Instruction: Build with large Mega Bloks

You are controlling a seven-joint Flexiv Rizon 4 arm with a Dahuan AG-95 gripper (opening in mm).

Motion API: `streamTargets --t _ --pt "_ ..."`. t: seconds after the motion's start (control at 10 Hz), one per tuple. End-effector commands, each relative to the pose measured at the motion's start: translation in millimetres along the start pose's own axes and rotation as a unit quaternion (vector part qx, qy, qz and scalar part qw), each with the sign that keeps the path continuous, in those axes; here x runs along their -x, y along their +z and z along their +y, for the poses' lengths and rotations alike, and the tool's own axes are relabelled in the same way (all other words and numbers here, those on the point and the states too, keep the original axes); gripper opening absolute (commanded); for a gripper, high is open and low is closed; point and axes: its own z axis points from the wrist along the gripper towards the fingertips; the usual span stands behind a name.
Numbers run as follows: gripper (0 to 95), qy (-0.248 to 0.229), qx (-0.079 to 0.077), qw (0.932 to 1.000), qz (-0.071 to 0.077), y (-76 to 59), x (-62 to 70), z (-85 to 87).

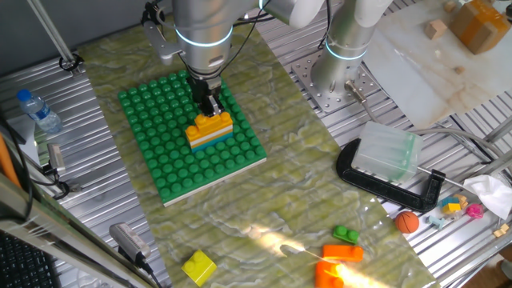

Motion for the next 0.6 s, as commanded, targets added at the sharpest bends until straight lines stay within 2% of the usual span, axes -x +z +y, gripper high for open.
streamTargets --t 0.1,0.6 --pt "0.0 0.003 -0.001 1.0000 0.001 3.9 1.7 -0.7" --pt "0.0 0.005 -0.001 1.0000 0.003 4.2 1.8 -1.0"
